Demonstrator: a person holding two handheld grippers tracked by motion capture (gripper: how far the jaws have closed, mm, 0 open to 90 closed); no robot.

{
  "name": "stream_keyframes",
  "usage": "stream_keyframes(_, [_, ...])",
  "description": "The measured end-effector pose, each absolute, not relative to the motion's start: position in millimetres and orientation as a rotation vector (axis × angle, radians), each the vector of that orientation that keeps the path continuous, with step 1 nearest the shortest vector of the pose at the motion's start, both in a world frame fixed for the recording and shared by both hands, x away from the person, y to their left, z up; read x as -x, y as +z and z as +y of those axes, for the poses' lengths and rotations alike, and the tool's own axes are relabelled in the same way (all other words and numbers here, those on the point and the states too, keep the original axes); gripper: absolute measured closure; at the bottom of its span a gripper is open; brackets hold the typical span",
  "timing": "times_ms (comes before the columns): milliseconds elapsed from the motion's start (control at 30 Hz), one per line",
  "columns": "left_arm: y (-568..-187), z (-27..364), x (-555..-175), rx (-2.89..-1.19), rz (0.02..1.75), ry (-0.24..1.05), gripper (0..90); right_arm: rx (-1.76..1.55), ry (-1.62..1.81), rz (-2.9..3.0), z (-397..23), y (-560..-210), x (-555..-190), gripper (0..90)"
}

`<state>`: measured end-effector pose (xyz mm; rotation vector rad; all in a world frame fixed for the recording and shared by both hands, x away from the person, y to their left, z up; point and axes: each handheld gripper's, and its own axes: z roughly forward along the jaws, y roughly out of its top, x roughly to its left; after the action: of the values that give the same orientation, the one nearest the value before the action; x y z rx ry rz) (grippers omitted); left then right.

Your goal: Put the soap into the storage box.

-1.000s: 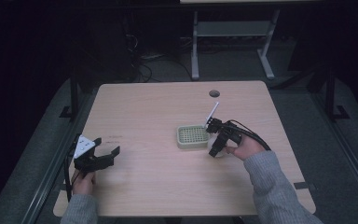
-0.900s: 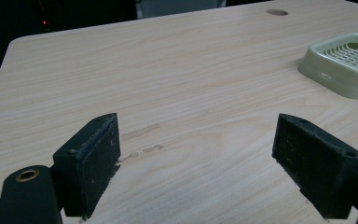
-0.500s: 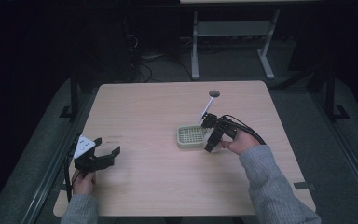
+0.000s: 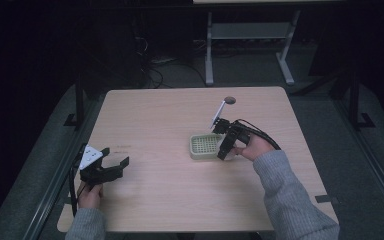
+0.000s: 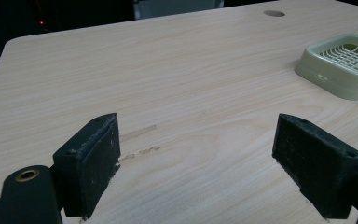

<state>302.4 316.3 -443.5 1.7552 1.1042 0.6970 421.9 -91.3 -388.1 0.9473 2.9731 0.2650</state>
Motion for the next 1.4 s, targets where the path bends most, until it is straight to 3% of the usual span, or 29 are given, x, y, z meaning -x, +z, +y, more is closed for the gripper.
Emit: stream_keyframes(1400, [-443,317,-302,-1.746,1.108,0.694,14.8,-0.931,0.227,3.0,-53,-399,-462,23.6])
